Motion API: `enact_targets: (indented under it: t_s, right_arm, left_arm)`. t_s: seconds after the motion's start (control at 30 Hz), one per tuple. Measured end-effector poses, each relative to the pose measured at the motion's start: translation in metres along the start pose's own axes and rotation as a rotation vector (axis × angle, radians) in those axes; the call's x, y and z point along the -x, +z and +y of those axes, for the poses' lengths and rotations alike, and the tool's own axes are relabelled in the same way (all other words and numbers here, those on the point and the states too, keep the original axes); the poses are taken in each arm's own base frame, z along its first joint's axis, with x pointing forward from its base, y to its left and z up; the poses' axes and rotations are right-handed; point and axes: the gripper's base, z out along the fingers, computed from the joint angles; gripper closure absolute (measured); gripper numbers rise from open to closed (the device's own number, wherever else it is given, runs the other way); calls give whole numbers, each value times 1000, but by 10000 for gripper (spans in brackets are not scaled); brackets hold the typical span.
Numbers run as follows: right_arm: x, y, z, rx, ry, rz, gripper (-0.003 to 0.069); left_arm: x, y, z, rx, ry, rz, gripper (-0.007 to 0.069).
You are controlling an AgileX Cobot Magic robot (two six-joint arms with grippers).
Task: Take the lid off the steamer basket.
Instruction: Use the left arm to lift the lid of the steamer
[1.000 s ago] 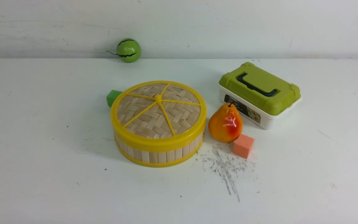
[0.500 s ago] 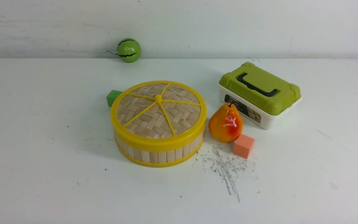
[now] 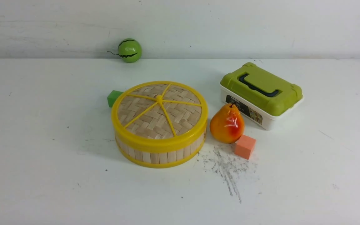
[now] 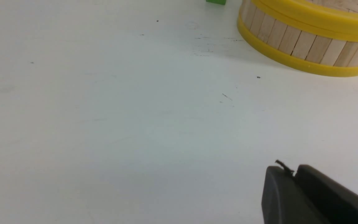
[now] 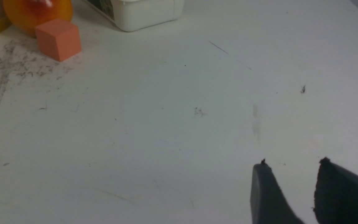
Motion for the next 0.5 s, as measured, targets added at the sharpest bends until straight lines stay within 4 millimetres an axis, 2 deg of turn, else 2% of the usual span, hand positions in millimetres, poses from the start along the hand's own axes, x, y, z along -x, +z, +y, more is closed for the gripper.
enact_targets:
  t_s: [0.5]
  right_arm:
    - [0,0,0,0,0,0,419]
  left_arm:
    - [0,0,0,0,0,0,552]
